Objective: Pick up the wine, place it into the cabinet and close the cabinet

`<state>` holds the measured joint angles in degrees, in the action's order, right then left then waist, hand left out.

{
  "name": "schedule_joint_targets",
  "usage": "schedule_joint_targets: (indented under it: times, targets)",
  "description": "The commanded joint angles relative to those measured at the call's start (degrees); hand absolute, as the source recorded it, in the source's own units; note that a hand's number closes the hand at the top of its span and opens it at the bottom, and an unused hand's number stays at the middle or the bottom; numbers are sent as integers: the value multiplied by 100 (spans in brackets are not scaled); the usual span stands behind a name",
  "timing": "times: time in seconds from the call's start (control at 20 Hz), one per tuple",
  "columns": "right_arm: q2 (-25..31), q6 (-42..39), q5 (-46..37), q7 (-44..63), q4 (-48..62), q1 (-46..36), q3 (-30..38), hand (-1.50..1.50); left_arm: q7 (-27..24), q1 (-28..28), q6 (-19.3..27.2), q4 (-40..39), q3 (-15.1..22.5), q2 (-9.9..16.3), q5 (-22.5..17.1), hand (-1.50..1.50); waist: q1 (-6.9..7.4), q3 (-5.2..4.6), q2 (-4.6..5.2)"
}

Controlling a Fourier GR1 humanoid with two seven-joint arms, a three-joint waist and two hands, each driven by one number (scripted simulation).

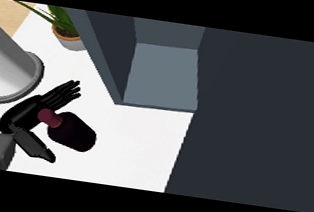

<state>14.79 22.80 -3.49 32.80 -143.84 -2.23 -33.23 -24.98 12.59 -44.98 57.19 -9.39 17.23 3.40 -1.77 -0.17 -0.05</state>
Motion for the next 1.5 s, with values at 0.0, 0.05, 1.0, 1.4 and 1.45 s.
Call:
schedule_joint_targets:
  times: [0.0, 0.05, 1.0, 1.4, 1.45]
  targets:
    - [237, 40, -647, 360, -1155, 297, -396, -150, -881, 123, -386, -638, 150, 177, 254, -150, -60, -6, -13]
    - [225, -8, -410, 176, -864, 162, -95, -150, -1105, 313, -328, -1013, 138, 209, 306, -150, -26, -2, 17]
    - [565, 277, -224, 202, -911, 29, -54, -150, -1979, 483, -282, -2088, 1105, -37, 335, -150, -10, -5, 2]
    - [684, 341, -163, -342, -756, 355, -159, -150, -2132, 579, -436, -2464, 1162, -14, 43, 150, -14, 3, 7]
    - [784, 380, -229, -18, -1105, 401, -206, -150, -2158, 559, -149, -2350, 1242, -139, 118, 150, -30, -1, -12]
